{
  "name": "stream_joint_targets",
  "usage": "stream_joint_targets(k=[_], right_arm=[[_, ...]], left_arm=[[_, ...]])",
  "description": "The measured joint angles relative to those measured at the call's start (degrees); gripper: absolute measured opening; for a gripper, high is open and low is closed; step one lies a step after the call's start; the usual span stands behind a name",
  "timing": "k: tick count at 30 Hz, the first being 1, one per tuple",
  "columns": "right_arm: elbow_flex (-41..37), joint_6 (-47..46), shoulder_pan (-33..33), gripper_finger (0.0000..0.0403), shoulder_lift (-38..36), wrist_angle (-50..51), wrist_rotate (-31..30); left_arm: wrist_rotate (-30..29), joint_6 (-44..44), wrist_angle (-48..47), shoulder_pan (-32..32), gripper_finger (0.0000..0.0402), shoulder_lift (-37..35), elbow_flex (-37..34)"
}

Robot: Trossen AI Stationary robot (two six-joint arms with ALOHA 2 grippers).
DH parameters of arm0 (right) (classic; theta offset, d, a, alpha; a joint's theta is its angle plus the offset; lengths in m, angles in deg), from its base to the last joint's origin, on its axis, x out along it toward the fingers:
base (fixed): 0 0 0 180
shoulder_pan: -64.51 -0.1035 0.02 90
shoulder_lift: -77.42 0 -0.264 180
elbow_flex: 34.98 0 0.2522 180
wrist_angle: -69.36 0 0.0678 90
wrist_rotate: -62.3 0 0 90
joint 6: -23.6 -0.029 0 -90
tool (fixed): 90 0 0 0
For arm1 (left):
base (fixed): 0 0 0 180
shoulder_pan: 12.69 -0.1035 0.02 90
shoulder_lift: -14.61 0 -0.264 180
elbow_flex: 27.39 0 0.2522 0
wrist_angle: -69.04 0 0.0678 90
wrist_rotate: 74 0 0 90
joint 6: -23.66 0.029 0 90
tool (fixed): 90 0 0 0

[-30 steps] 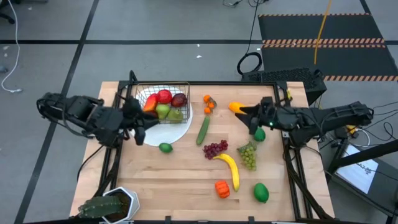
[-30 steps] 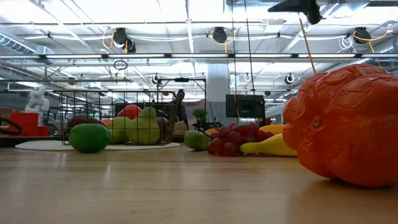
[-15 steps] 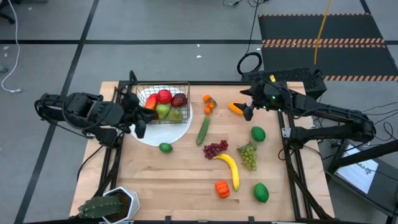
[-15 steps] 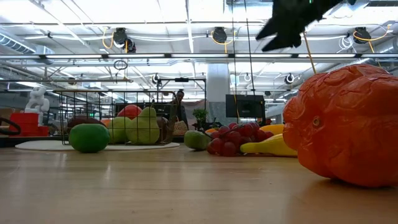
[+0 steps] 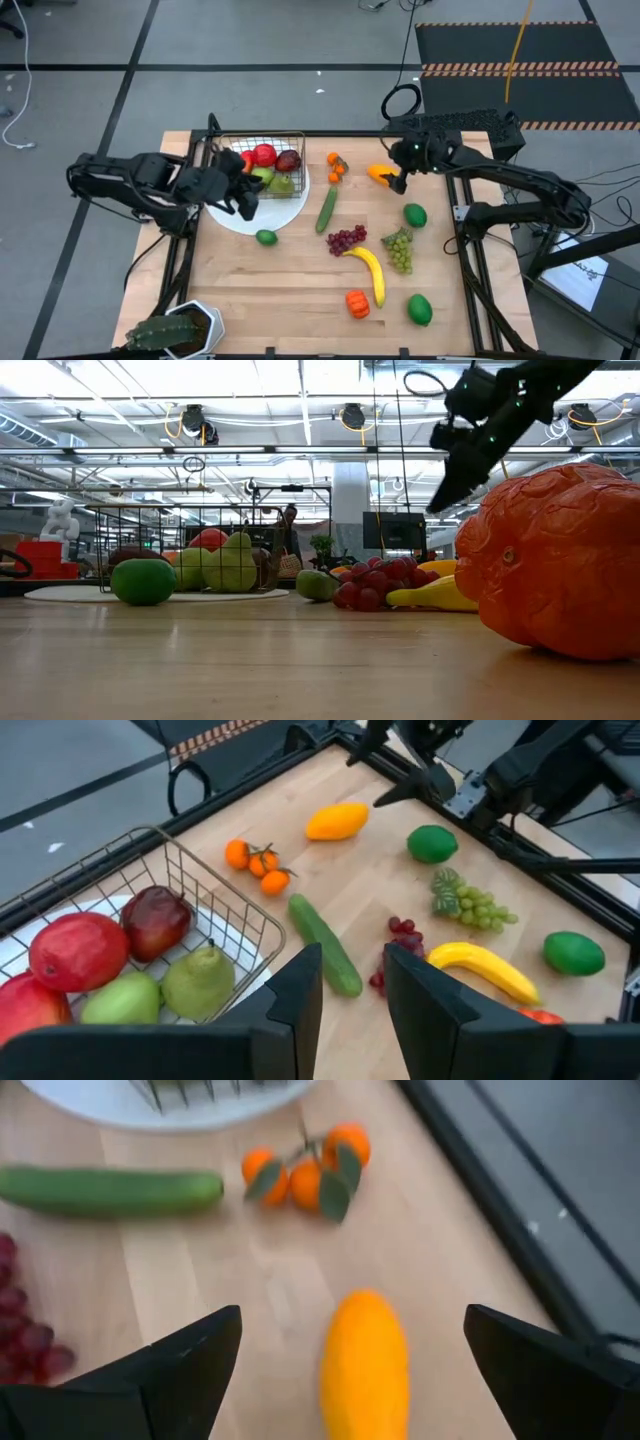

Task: Build produce basket
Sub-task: Put the mango into the wired basket

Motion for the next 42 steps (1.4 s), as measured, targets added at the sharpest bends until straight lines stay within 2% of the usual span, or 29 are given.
stream_joint_targets(k=[12, 21, 26, 37, 39, 42], right_arm=[[-13.8, -0.5, 1.1, 0.0380, 0.3, -11.3, -0.2], [-22.3, -4.7, 3.0, 0.0378, 3.8, -25.8, -0.3], [-23.3, -6.1, 3.0, 0.0377, 7.1, -31.5, -0.3], [-23.3, -8.8, 2.7, 0.0375, 16.3, -38.4, -1.9], [-23.3, -10.5, 2.2, 0.0363, 17.7, -40.4, -2.1], [-23.3, -12.2, 1.8, 0.0324, 18.9, -42.7, -2.6]], left_arm=[[0.0, -0.2, 0.0, -1.2, 0.0108, 1.1, 0.0], [0.0, 1.3, 0.6, -3.0, 0.0108, 1.1, 0.0], [0.5, 1.8, 1.9, -3.3, 0.0108, 1.1, 0.0], [7.3, 4.1, 2.4, -3.3, 0.0108, 1.1, 0.0], [8.8, 3.8, 2.8, -3.3, 0.0108, 1.1, 0.0], [10.7, 3.9, 3.2, -3.2, 0.0108, 1.1, 0.0]])
